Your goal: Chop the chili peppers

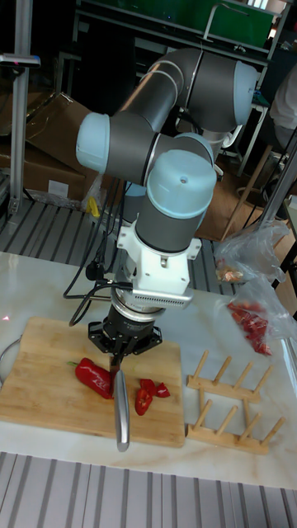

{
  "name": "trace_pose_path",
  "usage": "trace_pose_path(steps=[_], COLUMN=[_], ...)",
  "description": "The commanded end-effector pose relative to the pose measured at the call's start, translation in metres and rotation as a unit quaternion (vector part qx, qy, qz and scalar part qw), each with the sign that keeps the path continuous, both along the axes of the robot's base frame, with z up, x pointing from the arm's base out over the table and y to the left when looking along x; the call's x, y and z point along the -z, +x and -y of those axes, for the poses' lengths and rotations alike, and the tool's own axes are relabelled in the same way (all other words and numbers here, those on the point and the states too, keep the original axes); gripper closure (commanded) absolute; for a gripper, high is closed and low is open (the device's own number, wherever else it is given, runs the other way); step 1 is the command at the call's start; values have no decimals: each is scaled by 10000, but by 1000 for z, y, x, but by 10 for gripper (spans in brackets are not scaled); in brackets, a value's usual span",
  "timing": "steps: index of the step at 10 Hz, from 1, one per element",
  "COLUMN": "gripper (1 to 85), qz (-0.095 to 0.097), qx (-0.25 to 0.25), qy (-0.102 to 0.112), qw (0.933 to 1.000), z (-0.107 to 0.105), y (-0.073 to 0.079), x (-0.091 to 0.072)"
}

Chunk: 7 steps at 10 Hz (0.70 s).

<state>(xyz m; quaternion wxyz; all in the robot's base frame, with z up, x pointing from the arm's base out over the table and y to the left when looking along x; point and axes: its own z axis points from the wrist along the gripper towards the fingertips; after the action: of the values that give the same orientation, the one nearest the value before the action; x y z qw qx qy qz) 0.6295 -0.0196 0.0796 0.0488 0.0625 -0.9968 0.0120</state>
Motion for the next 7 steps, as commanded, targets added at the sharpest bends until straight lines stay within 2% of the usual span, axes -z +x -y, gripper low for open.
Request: trace_pose_path(steps=[1,7], gripper=[843,843], qz=[88,140], qx=[-22,191], qy=[34,70], qw=[10000,9997], z=[0,-3], y=[3,7], x=[10,15])
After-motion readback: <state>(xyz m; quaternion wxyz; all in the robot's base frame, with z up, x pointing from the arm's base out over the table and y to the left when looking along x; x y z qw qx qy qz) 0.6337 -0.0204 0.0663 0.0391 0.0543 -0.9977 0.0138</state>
